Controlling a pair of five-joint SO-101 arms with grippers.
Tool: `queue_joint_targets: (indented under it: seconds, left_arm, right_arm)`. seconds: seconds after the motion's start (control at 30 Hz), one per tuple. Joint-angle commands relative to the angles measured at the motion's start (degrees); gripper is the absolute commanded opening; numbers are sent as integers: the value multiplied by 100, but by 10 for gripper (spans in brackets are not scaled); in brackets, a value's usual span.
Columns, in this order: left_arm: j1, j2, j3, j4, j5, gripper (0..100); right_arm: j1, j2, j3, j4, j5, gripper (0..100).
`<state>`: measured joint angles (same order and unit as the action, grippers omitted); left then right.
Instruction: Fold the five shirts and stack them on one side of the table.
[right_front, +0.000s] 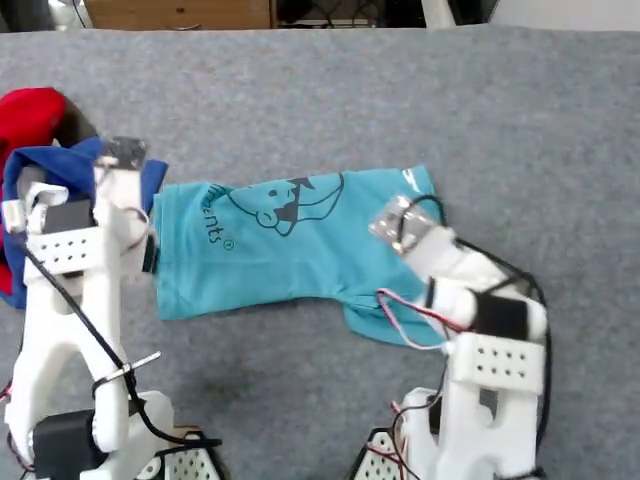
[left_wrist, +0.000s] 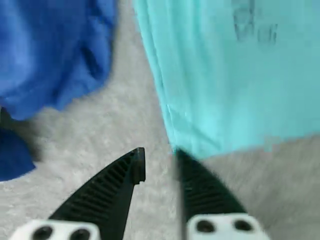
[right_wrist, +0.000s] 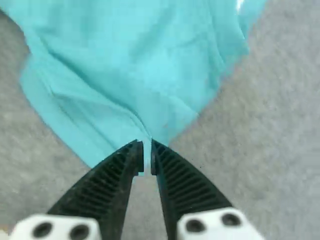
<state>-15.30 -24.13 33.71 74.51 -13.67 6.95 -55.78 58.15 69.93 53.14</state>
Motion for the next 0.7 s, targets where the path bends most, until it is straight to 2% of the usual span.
queue_joint_targets:
  seconds: [0.0,0.07,0.2,0.37,0.67]
  left_arm:
    - [-40,-132,-400,-193,554,28]
    - [-22,-88,-374,-255,730,32]
    - [127,53,268,-1125,1081,30]
    - [119,475,1121,-2224,1336,30]
    - [119,888,1420,-2523,1363,30]
  right_arm:
    - [-809,637,-382,-475,-853,15]
    - [-993,1209,-523,-765,-1187,16]
    - [-1178,2475,-796,-1196,-1503,15]
    - [-1556,3398,-1042,-879,-1459,15]
    - [-1600,3521,-778,-457,-1266,15]
